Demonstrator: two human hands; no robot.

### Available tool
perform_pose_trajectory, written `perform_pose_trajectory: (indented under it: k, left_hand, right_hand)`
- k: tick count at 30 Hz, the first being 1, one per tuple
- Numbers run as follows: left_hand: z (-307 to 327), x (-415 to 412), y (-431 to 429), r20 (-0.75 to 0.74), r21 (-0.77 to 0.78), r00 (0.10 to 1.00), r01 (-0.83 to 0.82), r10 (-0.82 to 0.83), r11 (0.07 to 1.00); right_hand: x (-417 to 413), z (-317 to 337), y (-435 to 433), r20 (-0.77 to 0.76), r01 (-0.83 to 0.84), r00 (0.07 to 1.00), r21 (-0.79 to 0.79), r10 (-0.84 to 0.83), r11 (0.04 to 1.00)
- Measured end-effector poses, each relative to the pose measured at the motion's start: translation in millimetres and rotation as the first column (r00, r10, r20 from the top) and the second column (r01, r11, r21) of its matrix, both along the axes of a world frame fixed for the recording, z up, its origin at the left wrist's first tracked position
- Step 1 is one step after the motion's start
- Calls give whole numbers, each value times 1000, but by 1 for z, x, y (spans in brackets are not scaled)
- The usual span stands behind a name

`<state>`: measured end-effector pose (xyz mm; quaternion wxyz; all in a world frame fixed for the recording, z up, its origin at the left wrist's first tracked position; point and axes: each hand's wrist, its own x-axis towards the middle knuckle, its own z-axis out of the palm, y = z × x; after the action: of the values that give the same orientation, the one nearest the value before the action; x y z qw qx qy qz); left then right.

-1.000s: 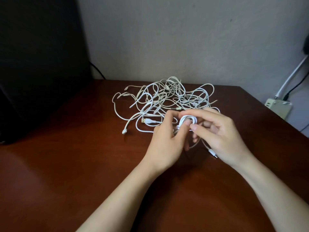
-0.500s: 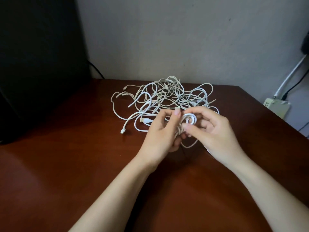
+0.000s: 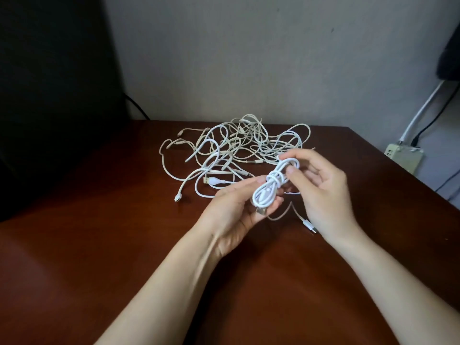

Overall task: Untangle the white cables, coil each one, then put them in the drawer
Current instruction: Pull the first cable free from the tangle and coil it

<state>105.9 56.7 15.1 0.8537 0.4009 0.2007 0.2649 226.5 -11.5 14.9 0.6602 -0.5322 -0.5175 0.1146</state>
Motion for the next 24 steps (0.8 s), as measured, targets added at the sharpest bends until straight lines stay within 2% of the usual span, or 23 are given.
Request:
perform_pose_trajectory:
  k: [4, 9, 13, 18, 24]
  left_hand:
    - [0, 0, -1, -15, -8, 1000, 21, -21, 1000]
    - [-8, 0, -1, -146, 316, 989, 62, -16, 947]
    - [-11, -2, 1, -224, 378, 973, 141, -57, 915]
    - [-9, -4, 2, -217, 383, 970, 190, -112, 904]
    - [-9, -4, 0, -237, 484, 962, 237, -135, 842]
  right_hand:
    - [6, 1, 0, 40, 106, 993, 14, -107, 994]
    - [16, -3, -1, 226, 246, 944, 8, -242, 969]
    - [13, -5, 0, 284, 230, 935, -32, -212, 973]
    - [10, 2, -4, 73, 57, 996, -102, -49, 993]
    - [9, 6, -3, -23, 161, 986, -124, -165, 979]
